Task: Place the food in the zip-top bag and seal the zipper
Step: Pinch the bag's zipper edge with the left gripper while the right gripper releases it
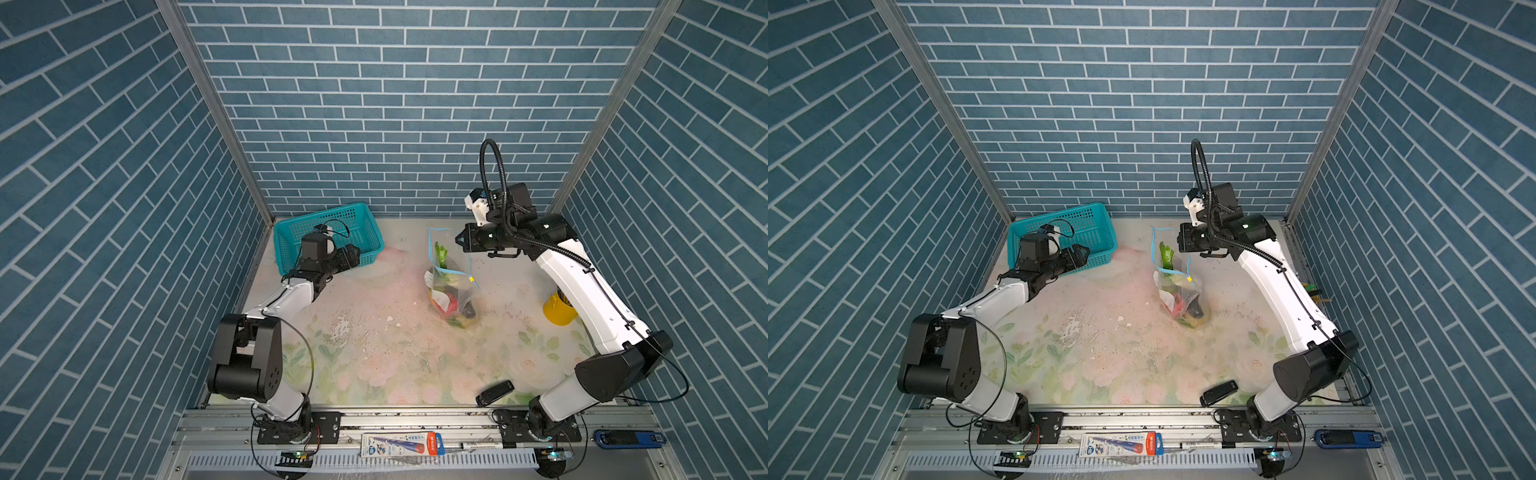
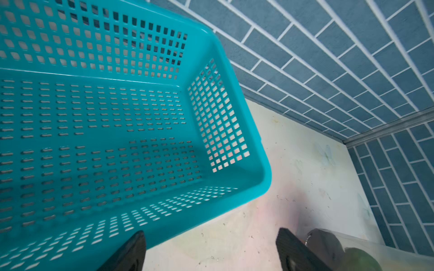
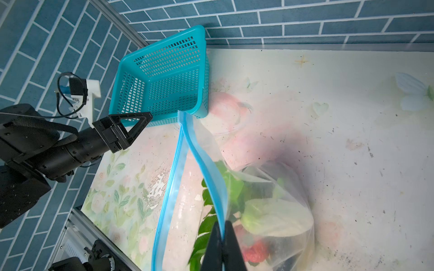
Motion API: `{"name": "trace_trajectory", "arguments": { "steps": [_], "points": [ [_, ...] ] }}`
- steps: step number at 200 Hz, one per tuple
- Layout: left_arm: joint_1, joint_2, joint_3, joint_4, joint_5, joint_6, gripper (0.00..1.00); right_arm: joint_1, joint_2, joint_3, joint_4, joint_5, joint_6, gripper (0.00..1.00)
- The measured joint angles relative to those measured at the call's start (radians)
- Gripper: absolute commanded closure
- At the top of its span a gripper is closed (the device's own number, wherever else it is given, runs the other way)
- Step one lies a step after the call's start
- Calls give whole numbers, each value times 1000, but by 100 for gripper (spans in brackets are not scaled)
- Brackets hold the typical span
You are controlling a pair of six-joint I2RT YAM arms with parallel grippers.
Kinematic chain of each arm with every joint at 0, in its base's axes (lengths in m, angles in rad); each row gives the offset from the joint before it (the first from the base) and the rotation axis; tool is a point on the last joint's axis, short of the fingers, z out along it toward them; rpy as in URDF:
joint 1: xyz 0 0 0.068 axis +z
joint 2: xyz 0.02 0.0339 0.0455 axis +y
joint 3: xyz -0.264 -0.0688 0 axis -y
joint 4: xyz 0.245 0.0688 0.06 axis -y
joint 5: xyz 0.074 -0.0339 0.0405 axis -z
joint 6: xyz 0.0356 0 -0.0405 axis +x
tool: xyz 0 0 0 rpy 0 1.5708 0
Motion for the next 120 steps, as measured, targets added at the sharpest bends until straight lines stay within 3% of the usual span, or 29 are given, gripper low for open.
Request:
{"name": "trace_trajectory", "arguments": {
  "steps": [16,67,120],
  "points": [
    [-54,-41,27,-51,26,-1,11,0,0,0,0,-18,-10,100],
    [-347,-213,183,-138,171,-58,9,0,0,-2,3,-68,-29,100],
    [-404,-81,306,-179,251,-110,23,0,-3,-35,43,-97,-28,100]
  ]
}}
